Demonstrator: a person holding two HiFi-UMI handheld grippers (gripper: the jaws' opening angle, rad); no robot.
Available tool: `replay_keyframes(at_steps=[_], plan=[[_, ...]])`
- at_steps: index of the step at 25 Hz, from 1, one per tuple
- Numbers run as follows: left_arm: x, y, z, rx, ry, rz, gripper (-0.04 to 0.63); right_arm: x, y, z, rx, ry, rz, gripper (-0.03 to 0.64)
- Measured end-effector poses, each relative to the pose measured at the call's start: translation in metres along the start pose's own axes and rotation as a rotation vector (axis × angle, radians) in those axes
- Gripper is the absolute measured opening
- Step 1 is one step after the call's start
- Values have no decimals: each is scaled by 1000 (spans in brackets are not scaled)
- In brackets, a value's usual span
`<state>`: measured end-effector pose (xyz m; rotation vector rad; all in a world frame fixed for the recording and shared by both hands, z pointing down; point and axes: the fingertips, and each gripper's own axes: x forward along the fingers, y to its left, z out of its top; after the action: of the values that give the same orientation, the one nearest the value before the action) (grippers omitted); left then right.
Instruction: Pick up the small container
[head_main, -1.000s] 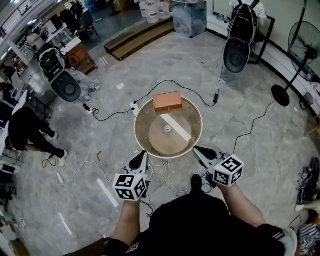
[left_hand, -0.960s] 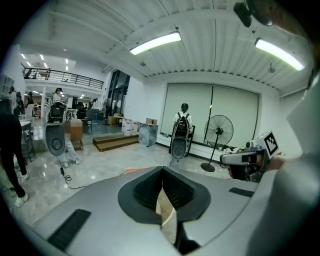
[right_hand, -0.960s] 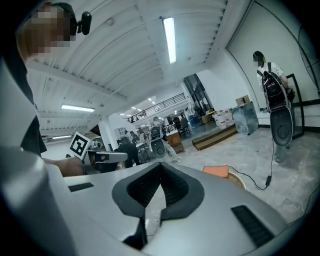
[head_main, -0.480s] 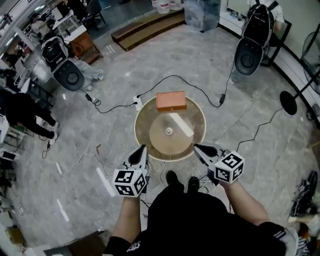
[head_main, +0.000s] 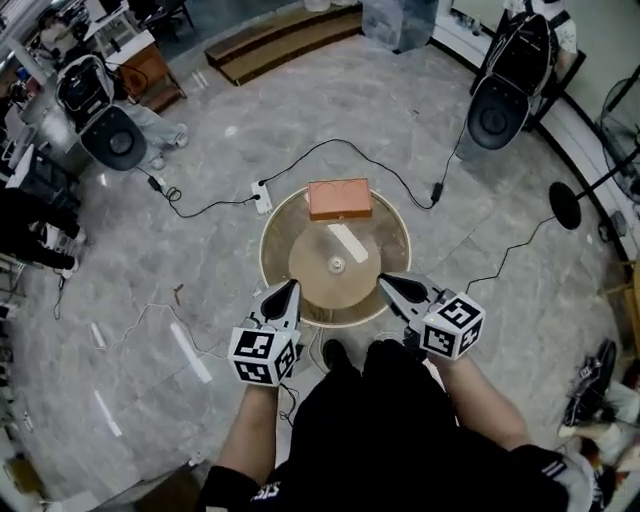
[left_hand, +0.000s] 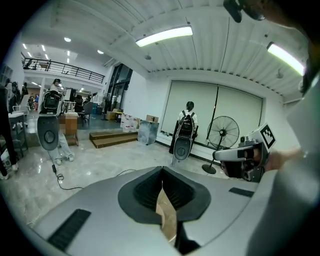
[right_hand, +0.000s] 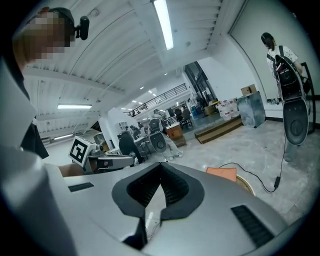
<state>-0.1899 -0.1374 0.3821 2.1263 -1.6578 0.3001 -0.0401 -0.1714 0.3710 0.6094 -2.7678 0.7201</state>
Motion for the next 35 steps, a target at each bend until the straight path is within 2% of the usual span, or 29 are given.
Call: replay_keyframes(at_steps=[6,10,13,19,21,27,35], plan=[[44,9,-9,-31,62,2,14,22,-42,-16,48,78,8,14],[74,28,-20,-70,93,61,14,47,-77,-25,60,128,30,14],[104,45,-40,-63,121,100,12,70,-108,-31,51,131,29,14],[161,52,-79,-99,161,49,14,101,-150,-63,98,174,42,14],[180,58,-89,-98,156,36,14,110,-163,-81,114,198,40,14],[228,92,-116,-133,122,64,12,138,-196,-136,150,293,53,14],[272,112,-161,-105,100,2,14,191,-222,-170,157,314,64,14]])
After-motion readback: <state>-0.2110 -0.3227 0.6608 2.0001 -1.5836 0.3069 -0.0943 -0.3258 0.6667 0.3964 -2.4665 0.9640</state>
